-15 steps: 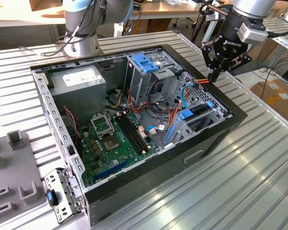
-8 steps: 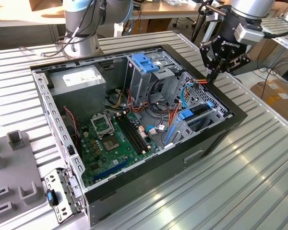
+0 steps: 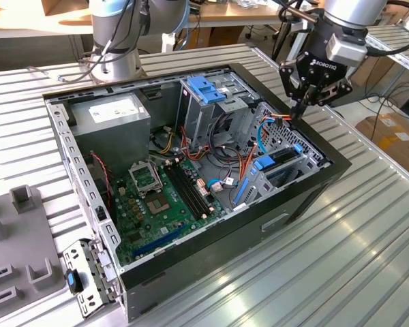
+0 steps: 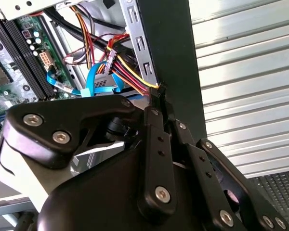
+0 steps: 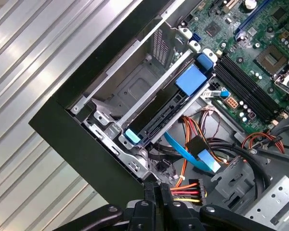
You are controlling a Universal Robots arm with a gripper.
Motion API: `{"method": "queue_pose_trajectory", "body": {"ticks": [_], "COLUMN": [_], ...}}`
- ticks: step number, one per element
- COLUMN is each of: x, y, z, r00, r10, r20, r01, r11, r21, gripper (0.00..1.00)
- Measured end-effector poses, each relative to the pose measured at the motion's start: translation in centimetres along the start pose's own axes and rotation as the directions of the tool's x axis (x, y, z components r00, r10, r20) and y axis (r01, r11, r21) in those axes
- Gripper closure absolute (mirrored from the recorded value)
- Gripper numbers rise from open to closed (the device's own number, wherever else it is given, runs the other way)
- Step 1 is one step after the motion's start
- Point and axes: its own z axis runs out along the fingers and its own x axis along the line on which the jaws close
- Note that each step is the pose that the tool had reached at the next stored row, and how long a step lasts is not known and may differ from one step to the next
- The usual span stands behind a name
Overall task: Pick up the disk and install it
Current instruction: 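Insert the first disk wire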
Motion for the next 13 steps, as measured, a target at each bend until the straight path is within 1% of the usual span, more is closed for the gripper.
{"method": "queue_pose_trajectory", "body": {"ticks": [3,6,8,10,12,13], "x": [0.00,-0.21,-0.25,-0.25,-0.25,-0.25], "y": [0.00,0.22,0.26,0.26,0.26,0.26], "z": [0.07,0.09,0.09,0.09,0.10,0.10], "r00": [0.9992,0.9987,0.9961,0.9939,0.9905,0.9873], "r10": [0.041,0.051,0.089,0.110,0.137,0.159], "r20": [0.0000,0.0000,0.0003,0.0004,0.0005,0.0006], "r01": [-0.041,-0.051,-0.089,-0.110,-0.137,-0.159], "r11": [0.9992,0.9987,0.9961,0.9939,0.9905,0.9872], "r21": [-0.0019,-0.0023,-0.0038,-0.0047,-0.0058,-0.0067], "gripper": [0.84,0.84,0.84,0.84,0.84,0.84]}}
